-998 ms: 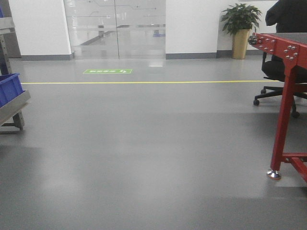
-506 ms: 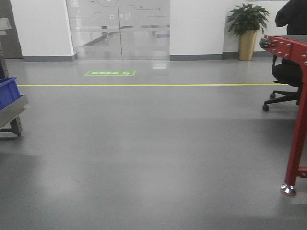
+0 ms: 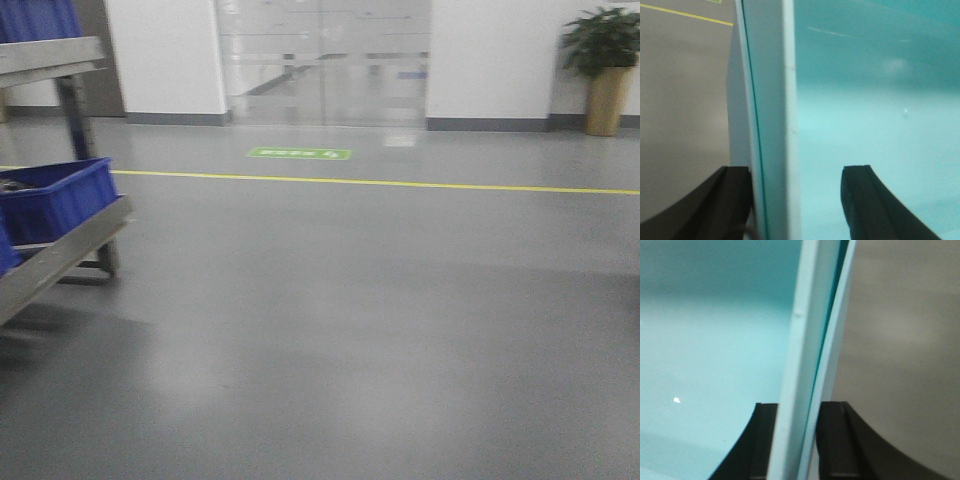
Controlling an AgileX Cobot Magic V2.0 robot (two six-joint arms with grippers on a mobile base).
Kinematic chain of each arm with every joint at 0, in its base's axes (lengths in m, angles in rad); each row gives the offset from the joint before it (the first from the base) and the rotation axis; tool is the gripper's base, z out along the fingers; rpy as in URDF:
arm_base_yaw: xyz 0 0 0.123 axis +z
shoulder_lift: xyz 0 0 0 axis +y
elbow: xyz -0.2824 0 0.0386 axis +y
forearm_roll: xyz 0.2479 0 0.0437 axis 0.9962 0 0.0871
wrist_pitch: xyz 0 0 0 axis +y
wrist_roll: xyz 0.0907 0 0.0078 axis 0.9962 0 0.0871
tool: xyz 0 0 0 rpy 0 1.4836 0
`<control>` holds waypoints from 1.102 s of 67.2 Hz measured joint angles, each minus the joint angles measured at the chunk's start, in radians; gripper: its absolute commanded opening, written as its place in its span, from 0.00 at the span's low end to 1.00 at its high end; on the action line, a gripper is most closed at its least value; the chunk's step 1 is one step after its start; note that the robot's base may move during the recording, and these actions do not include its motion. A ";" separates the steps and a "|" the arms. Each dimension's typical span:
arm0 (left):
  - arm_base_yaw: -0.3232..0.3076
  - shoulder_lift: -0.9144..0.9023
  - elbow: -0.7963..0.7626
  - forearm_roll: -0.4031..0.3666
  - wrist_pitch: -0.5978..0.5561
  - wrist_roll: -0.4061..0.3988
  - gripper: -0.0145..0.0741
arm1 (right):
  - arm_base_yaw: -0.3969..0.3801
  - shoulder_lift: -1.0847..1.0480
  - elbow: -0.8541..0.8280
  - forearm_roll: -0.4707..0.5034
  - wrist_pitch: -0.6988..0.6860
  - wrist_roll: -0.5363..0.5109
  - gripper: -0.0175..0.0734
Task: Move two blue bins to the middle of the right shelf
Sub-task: 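Turn and drive up to the rack of blue bins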
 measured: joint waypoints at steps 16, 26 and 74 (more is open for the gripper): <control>0.000 0.000 0.000 0.000 0.000 0.000 0.04 | 0.000 0.000 0.000 0.000 0.000 0.000 0.02; 0.000 0.000 0.000 0.000 0.000 0.000 0.04 | 0.000 0.000 0.000 0.000 0.000 0.000 0.02; 0.000 0.000 0.000 0.000 0.000 0.000 0.04 | 0.000 0.000 0.000 0.000 0.000 0.000 0.02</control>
